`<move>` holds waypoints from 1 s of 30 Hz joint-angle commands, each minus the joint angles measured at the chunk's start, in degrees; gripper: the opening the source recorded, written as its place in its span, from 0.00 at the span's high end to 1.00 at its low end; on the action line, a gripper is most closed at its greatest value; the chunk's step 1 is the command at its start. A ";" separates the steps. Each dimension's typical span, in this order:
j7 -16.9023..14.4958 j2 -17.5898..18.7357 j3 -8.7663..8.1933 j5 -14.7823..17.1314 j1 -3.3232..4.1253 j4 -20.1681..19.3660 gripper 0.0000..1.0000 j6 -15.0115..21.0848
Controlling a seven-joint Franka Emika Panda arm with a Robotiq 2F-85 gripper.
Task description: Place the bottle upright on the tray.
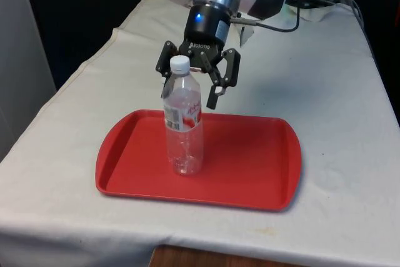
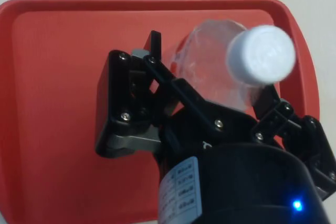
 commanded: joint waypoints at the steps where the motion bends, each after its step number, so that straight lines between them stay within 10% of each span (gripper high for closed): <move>1: 0.06 -0.63 -0.63 0.17 0.63 -0.86 0.00 0.17; 30: -2.52 -10.37 -0.23 -0.06 1.26 -6.88 0.00 -2.92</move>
